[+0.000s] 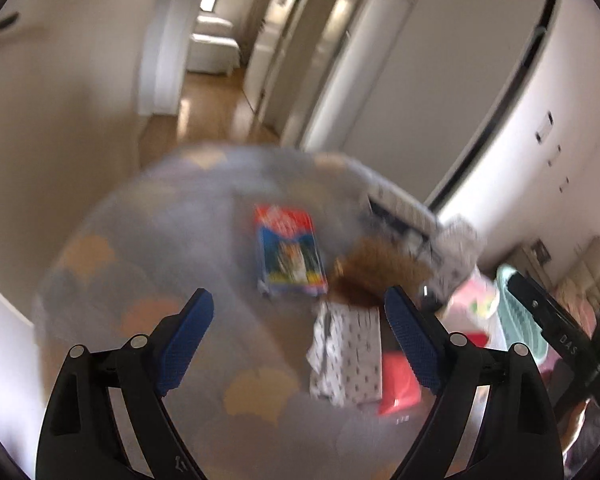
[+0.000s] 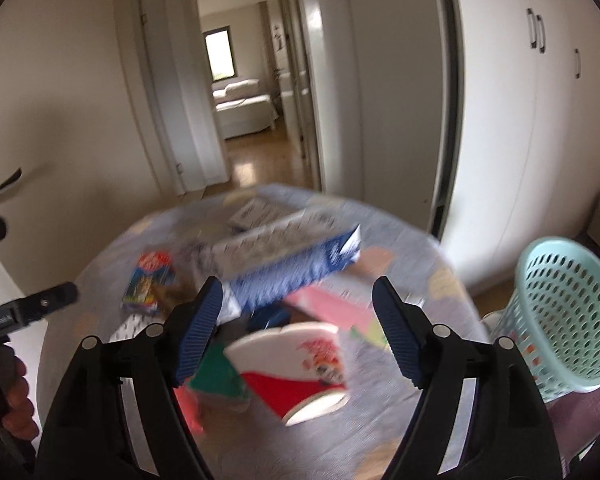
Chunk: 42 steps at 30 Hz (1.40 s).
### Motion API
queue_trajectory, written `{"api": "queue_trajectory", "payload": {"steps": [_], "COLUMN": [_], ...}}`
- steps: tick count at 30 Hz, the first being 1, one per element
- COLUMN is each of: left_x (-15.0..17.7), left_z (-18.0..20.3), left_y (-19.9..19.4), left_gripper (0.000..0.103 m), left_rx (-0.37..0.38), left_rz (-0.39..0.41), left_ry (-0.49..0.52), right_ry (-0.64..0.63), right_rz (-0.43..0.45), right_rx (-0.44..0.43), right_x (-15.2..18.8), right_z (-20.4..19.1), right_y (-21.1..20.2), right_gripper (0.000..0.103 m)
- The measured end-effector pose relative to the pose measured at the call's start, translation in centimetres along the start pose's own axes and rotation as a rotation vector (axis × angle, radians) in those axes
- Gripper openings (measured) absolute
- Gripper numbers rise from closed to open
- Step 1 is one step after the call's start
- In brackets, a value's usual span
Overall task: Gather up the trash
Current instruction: 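Grasp the red-and-white paper cup with the right tool while the left tool grasps the dotted paper, then carry the red-and-white cup and dotted paper over the basket and release both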
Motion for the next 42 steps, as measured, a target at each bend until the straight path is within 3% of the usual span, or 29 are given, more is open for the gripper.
{"api": "queue_trajectory", "payload": {"steps": [4,8,11,16,20,21,31,42], "left_x": [3.0,4.7,4.7,5.4,6.0,6.0,4.9,2.4], "left_z": [0.5,1.1,1.1,1.0,1.2,1.4,2.5,6.1], "left_y": [2.1,4.0,4.1,3.3,3.2,3.2,0.4,-3.8], "left_gripper": [0.082,0.069,0.063,0.040,0.013,0.011,0.004,0.004], "left_rx": [0.008,-0.003,-0.036,-0.051,-0.035,-0.033,0.004,0.108], "left_rz": [-0.088,-0.148,-0.133,-0.133,-0.137,-0.133,-0.041,0.083], "left_ry": [0.015,0.034,0.075,0.099,0.101,0.097,0.074,0.105], "right_ry": [-0.017,-0.012,0.028,0.136,0.124,0.116,0.036,-0.012], "right_rz": [-0.069,-0.110,-0.154,-0.212,-0.237,-0.238,-0.251,-0.144], "right_rx": [-0.024,-0.012,-0.032,-0.109,-0.095,-0.092,-0.094,-0.069], "right_x": [2.9,4.7,5.8,7.1,7.5,7.5,7.7,5.2], "right_z": [0.0,0.8,1.6,2.2,2.1,2.1,0.1,0.7], "right_y": [0.2,0.3,0.9,1.6,2.0,2.0,1.6,-3.4], "right_gripper": [0.074,0.074,0.074,0.074,0.074,0.073,0.065,0.065]}}
Point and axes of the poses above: each gripper's, at about its wrist camera, not at the fingertips, and y roughly the way its jaws point, z to its right, x to its underside, the point moved 7 cm from there along y, roughly the way its jaws point, and after that the axes turned 13 degrees about z, right-handed, at the moved point
